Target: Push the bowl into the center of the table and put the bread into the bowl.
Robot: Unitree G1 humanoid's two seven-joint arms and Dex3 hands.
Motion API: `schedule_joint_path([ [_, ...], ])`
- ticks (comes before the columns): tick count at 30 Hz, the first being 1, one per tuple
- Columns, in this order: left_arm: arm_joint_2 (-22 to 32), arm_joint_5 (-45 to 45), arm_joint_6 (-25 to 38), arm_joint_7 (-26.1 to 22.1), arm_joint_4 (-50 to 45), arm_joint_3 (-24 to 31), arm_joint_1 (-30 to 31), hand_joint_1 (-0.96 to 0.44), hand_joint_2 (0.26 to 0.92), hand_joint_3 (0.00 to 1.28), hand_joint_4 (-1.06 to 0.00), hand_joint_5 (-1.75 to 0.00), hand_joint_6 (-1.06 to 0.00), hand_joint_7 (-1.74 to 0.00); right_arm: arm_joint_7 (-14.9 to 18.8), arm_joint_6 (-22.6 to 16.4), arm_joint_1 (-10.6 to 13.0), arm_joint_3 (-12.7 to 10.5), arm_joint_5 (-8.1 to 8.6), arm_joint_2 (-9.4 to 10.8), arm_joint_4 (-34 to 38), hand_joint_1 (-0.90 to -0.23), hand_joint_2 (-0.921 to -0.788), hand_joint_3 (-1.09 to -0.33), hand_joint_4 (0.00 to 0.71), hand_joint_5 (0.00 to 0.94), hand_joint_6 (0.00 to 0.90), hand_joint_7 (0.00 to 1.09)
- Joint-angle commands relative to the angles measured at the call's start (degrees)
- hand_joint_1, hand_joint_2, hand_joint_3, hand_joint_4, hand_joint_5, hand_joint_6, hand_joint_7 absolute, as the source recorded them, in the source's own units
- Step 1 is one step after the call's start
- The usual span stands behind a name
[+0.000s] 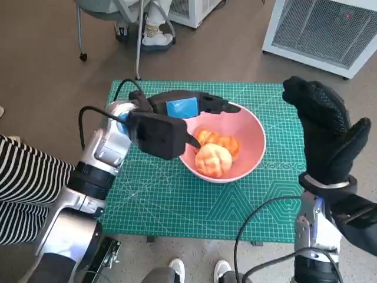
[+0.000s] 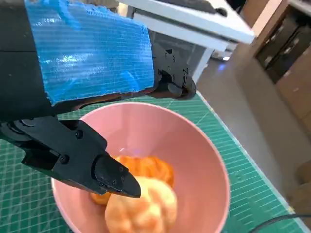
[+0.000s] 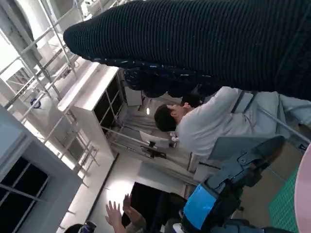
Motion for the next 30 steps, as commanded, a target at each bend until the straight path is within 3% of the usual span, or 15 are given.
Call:
schedule_joint_path([
  [1,0.64,-5.43,-4.15,-1.77,2.35,3.92,-0.17,-0.27,0.765,0.01,0.00,0.00,-0.16,0.00,-0.59,0.57,0.44,-0.47,-0.95,-0.75,0.45,-0.709,-0.921,-0.726,0.209,0.004,0.087,0.42],
  [9,-1.43,-16.01,-8.18,-5.13,5.44,10.73,1.28,-0.34,0.761,0.01,0.00,0.00,-0.04,0.00,-1.32,0.93,-0.69,-0.45,-1.58,-1.53,0.27,-0.705,-0.921,-0.729,0.211,0.005,0.087,0.42],
  [12,-3.50,-21.40,-8.86,-6.11,6.22,14.23,2.27,-0.41,0.787,0.02,0.00,0.00,-0.02,0.00,-1.74,1.23,-1.37,-0.35,-1.94,-1.80,0.16,-0.701,-0.921,-0.735,0.211,0.005,0.087,0.42],
  [19,-13.32,-32.37,-11.68,0.12,-0.84,21.40,7.94,-0.55,0.904,0.11,0.00,0.00,-0.06,-0.03,-2.51,2.04,-4.00,-0.22,-2.98,-2.23,0.76,-0.689,-0.921,-0.738,0.216,0.006,0.088,0.42],
  [22,-15.54,-33.31,-12.57,2.42,-3.17,22.22,9.59,-0.58,0.915,0.18,-0.02,-0.01,-0.08,-0.05,-2.53,2.22,-4.82,-0.18,-3.12,-2.30,1.24,-0.687,-0.921,-0.738,0.216,0.006,0.088,0.42],
  [24,-16.67,-33.36,-13.34,3.95,-4.37,22.59,10.69,-0.60,0.919,0.21,-0.03,-0.02,-0.03,-0.21,-2.48,2.28,-5.41,-0.08,-3.27,-2.34,1.59,-0.687,-0.921,-0.739,0.217,0.005,0.089,0.42],
  [30,-17.52,-33.60,-12.29,5.71,-8.05,22.84,14.32,-0.59,0.906,0.22,-0.04,-0.03,0.00,-0.31,-1.61,2.27,-6.96,0.35,-3.26,-2.73,2.89,-0.694,-0.921,-0.740,0.211,0.002,0.093,0.42],
])
